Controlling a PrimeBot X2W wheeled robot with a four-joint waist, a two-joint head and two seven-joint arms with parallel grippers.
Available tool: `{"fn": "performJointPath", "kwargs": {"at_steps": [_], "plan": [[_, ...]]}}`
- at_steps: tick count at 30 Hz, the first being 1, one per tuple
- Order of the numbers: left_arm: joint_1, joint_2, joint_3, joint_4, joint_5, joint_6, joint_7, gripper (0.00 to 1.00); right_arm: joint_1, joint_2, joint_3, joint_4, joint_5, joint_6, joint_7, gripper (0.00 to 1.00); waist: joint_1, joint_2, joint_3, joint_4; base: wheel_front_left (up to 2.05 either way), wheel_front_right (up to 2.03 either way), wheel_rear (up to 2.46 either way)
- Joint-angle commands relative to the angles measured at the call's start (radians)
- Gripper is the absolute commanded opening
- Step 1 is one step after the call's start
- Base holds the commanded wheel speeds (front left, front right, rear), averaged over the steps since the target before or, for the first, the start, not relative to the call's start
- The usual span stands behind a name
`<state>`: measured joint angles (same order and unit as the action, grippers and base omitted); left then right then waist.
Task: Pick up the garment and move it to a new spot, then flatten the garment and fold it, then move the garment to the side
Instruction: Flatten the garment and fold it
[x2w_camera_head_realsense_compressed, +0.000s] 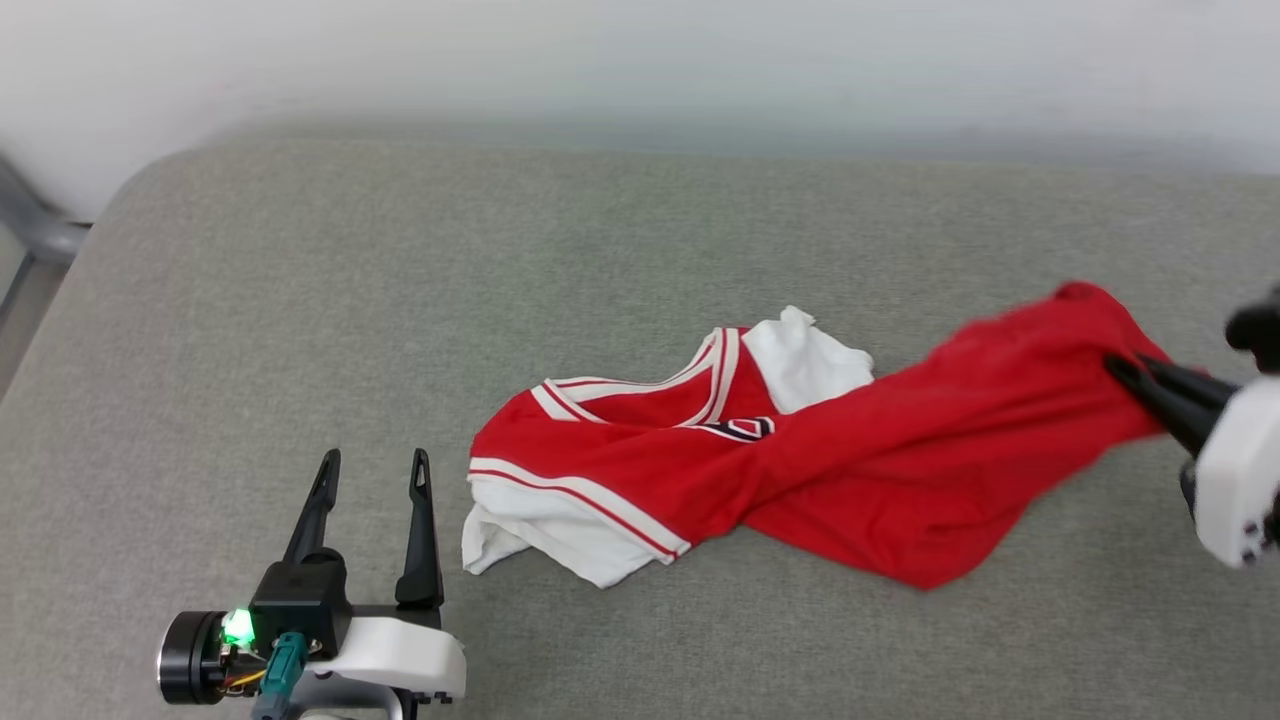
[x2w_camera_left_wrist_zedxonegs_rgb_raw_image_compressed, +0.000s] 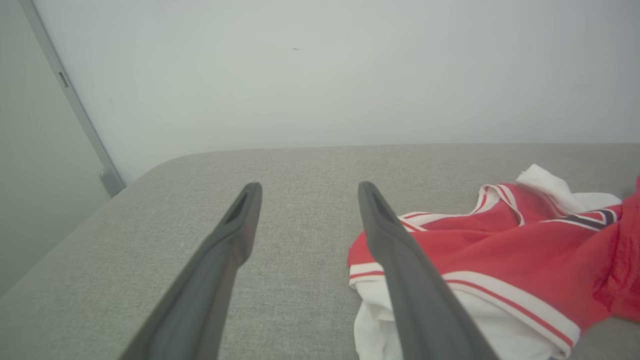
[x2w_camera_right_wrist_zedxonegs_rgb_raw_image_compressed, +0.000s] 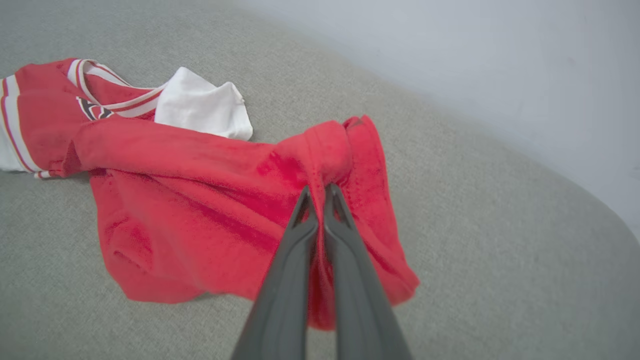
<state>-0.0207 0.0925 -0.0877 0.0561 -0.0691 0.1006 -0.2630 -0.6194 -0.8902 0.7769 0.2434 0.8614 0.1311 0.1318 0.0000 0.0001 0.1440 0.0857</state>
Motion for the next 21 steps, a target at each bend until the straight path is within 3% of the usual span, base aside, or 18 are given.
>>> {"fn": "performJointPath", "kwargs": {"at_steps": [1,5,11,13,21], "plan": [[0.012,0.001,0.007,0.001,0.005,-0.002,-0.003,1.0,0.046,-0.001,-0.018,-0.013,0.002,-0.001,-0.003,0.0,0.0,-0.0001,-0.015,-0.018,0.0,0.0,0.0],[0.028,-0.004,0.02,0.005,0.006,-0.005,-0.003,1.0,0.269,-0.004,-0.17,-0.06,-0.007,-0.001,-0.001,0.0,0.0,-0.0001,-0.032,-0.041,0.0,0.0,0.0],[0.042,-0.009,0.035,0.015,0.012,-0.013,-0.003,1.0,0.582,0.111,-0.371,-0.064,-0.067,-0.001,0.055,0.0,0.0,-0.0001,-0.049,-0.075,0.0,0.0,0.0],[0.039,-0.01,0.039,0.021,0.013,-0.02,-0.003,1.0,0.666,0.177,-0.412,-0.062,-0.07,-0.001,0.089,0.0,0.0,-0.0001,-0.051,-0.082,0.0,0.0,0.0],[0.03,-0.014,0.04,0.032,0.025,-0.034,-0.003,1.0,0.827,0.328,-0.479,0.001,-0.142,-0.001,0.165,0.0,0.0,-0.0001,-0.056,-0.08,0.0,0.0,0.0]]}}
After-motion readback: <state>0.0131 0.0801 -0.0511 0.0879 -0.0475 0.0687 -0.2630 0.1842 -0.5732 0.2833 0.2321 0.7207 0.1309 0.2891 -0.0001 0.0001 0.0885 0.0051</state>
